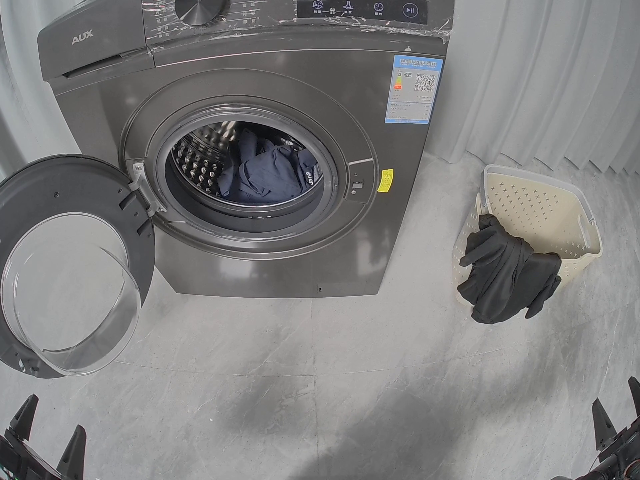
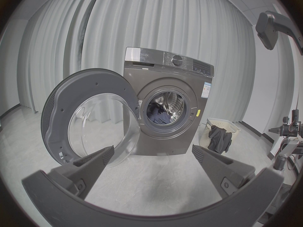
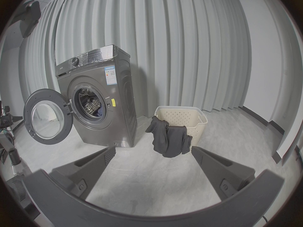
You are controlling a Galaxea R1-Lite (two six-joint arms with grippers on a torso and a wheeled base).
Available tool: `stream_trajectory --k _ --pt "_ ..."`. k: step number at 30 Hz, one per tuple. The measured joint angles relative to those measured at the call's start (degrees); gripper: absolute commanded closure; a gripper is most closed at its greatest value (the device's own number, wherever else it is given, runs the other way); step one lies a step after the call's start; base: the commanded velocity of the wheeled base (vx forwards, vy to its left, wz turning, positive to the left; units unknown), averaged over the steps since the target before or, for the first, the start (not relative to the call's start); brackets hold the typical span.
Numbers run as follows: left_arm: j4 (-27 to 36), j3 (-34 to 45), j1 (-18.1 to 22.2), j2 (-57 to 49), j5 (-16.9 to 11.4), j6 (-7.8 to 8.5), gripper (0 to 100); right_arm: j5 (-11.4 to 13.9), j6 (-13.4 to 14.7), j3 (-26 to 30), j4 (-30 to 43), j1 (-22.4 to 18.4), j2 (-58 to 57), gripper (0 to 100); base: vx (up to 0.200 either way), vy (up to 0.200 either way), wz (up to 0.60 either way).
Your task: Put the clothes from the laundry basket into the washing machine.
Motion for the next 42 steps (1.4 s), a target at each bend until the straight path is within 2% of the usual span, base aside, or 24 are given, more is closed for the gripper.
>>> stream_trajectory --k 3,5,7,9,13,18,42 --pt "0.0 0.0 0.0 0.0 2.5 0.13 0 0.0 0.0 0.0 0.0 0.1 -0.2 0 0.000 -0.200 0.00" --pt "0.1 0.0 0.0 0.0 5.0 0.85 0 0.0 0.0 0.0 0.0 0.1 -0.2 0 0.000 -0.200 0.00" --pt "1.0 0.0 0.0 0.0 6.4 2.96 0 0.0 0.0 0.0 0.0 0.1 -0.3 0 -0.100 -0.200 0.00" --pt "3.7 0.0 0.0 0.0 6.4 4.92 0 0.0 0.0 0.0 0.0 0.2 -0.3 0 -0.200 -0.200 0.00" --pt "5.6 0.0 -0.1 0.0 5.7 6.12 0 0.0 0.0 0.0 0.0 0.2 -0.3 0 0.000 0.000 0.00" --pt "5.0 0.0 -0.3 0.0 5.2 5.81 0 0.1 0.0 0.0 0.0 0.1 -0.3 0 0.000 0.000 0.00" --pt "5.0 0.0 -0.4 0.1 5.3 5.17 0 0.2 -0.6 0.0 0.0 0.2 -0.3 0 0.000 -0.200 0.00"
